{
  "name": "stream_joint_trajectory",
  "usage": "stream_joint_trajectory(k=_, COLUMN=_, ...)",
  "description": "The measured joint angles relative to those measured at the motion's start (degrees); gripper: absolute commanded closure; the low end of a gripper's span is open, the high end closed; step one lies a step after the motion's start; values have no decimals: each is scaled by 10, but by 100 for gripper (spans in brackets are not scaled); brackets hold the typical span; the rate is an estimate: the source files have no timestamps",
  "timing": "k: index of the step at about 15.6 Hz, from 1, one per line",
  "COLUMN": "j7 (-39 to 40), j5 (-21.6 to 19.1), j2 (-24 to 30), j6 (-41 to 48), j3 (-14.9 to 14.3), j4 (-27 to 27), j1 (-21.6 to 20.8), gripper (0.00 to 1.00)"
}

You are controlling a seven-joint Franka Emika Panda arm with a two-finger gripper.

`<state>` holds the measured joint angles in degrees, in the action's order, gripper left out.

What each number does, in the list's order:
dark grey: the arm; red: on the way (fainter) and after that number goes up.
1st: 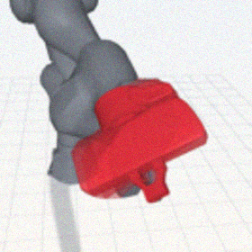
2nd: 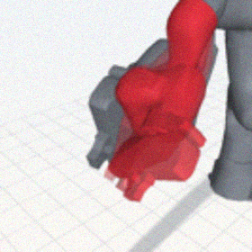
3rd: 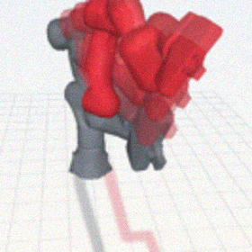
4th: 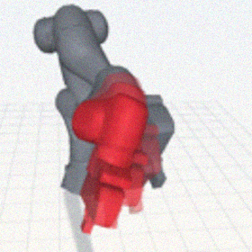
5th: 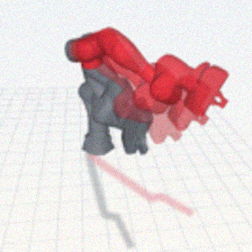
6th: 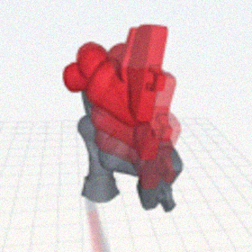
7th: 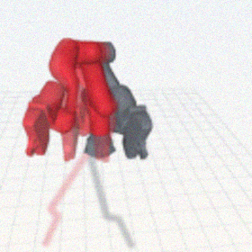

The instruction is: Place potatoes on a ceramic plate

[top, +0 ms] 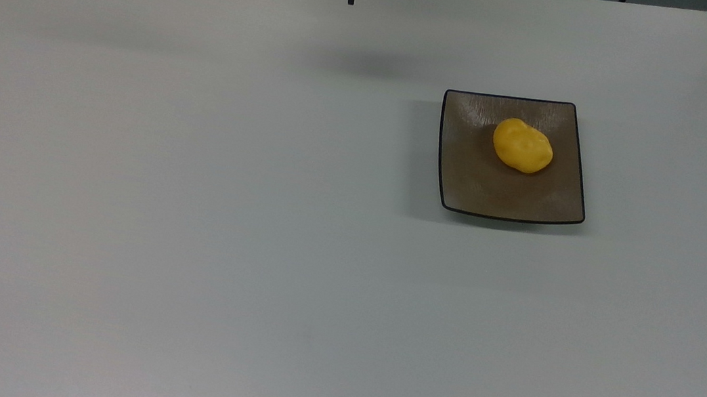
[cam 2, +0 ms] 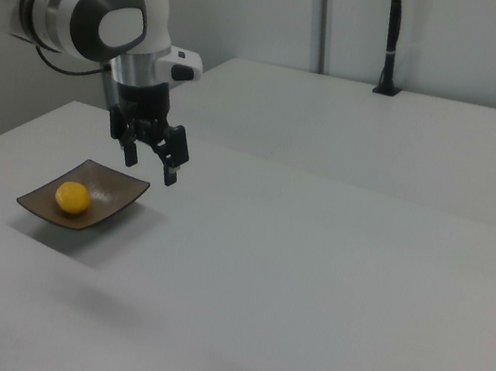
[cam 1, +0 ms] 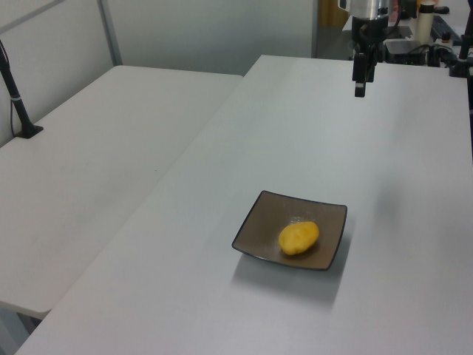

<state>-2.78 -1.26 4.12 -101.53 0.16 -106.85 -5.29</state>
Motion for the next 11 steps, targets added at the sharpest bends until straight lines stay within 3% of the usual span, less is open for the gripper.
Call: stream_joint_trajectory(k=11, j7=0, j5=22, j2=0, j6=3, j3=1, j4=0, j1=-1, gripper=0)
